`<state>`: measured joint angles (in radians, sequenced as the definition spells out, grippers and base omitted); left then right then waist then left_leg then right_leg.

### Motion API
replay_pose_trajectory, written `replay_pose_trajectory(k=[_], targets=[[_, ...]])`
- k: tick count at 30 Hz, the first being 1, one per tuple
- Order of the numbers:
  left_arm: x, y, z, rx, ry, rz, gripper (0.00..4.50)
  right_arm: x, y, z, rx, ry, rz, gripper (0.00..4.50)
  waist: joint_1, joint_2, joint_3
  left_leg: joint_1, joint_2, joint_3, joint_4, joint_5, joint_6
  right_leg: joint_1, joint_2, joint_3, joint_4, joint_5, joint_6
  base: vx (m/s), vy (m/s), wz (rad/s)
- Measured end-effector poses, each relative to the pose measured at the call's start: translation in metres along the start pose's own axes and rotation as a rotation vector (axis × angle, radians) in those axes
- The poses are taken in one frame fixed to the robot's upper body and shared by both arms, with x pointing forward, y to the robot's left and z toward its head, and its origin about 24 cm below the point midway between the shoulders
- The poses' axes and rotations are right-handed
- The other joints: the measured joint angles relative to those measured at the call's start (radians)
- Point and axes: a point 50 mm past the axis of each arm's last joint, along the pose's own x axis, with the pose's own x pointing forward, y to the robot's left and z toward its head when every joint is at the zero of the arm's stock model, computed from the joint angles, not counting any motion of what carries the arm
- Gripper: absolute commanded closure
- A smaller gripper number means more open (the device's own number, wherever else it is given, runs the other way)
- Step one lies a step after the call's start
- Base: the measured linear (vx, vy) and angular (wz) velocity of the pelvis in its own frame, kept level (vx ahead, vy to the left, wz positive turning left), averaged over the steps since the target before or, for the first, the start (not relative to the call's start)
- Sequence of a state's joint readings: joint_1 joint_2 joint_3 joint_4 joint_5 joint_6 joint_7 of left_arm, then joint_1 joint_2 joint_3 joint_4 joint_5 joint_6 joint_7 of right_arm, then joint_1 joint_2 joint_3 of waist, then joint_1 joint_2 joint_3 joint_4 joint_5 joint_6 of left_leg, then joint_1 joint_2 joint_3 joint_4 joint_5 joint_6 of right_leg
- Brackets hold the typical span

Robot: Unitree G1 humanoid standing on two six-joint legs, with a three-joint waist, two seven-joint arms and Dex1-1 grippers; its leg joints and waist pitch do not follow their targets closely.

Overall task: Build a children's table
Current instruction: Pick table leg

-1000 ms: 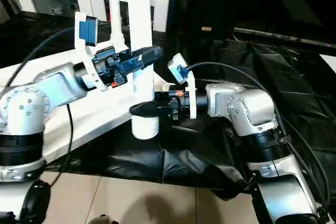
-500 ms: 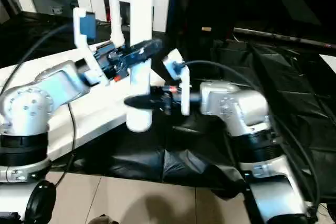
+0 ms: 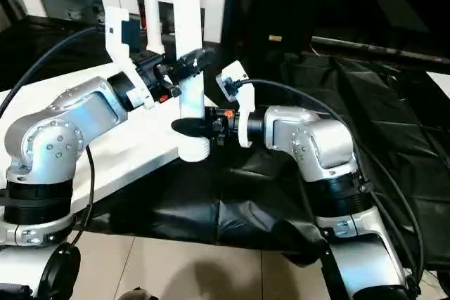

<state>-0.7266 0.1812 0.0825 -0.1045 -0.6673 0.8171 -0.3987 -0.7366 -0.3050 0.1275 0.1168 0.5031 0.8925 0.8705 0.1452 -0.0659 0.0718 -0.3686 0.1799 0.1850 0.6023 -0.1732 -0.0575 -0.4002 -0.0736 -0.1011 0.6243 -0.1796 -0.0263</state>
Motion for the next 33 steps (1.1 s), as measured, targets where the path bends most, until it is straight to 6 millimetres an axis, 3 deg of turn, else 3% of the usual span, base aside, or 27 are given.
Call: replay_pose_trajectory(k=[5,6,9,17,22,33], targets=[[-0.002,0.0,0.003,0.006,-0.024,-0.028,2.66,0.002,0.002,0.003,-0.042,-0.015,-0.017,2.59,-0.001,0.0,0.0,0.0,0.0,0.0,0.0,0.0,0.0,0.0,0.0,0.0,0.0,0.0,0.0,0.0,0.0,0.0],[-0.003,0.0,0.004,0.011,-0.027,-0.039,2.66,0.004,0.002,0.004,-0.055,-0.022,-0.019,1.89,-0.001,0.0,0.0,0.0,0.0,0.0,0.0,0.0,0.0,0.0,0.0,0.0,0.0,0.0,0.001,0.0,0.0,0.0],[-0.008,0.001,0.004,0.006,-0.017,-0.102,2.66,0.006,0.004,0.005,-0.06,-0.044,0.006,1.82,-0.001,-0.001,0.0,0.0,0.0,0.0,0.0,0.0,0.0,0.0,0.0,0.0,0.0,-0.001,0.001,0.0,0.0,0.0],[-0.014,-0.012,-0.001,-0.033,0.038,-0.361,2.66,-0.005,0.01,0.004,-0.029,-0.031,0.196,1.04,0.007,-0.001,-0.001,-0.001,-0.001,0.0,0.0,0.0,0.0,0.0,0.0,0.0,-0.001,-0.001,0.001,0.0,0.0,0.0],[-0.014,-0.016,-0.004,-0.074,0.065,-0.453,2.66,-0.014,0.012,0.001,-0.022,0.023,0.271,1.01,0.004,-0.001,-0.001,0.0,0.0,0.0,0.0,0.0,0.0,0.0,0.0,0.0,0.0,-0.001,0.001,0.0,0.0,0.0],[-0.018,-0.013,-0.005,-0.09,0.085,-0.48,2.66,-0.023,0.012,0.0,-0.026,0.06,0.313,1.01,0.007,-0.002,-0.001,-0.001,0.0,0.0,0.0,0.0,0.0,0.0,0.0,0.0,0.0,-0.001,0.001,0.0,0.0,0.0]])
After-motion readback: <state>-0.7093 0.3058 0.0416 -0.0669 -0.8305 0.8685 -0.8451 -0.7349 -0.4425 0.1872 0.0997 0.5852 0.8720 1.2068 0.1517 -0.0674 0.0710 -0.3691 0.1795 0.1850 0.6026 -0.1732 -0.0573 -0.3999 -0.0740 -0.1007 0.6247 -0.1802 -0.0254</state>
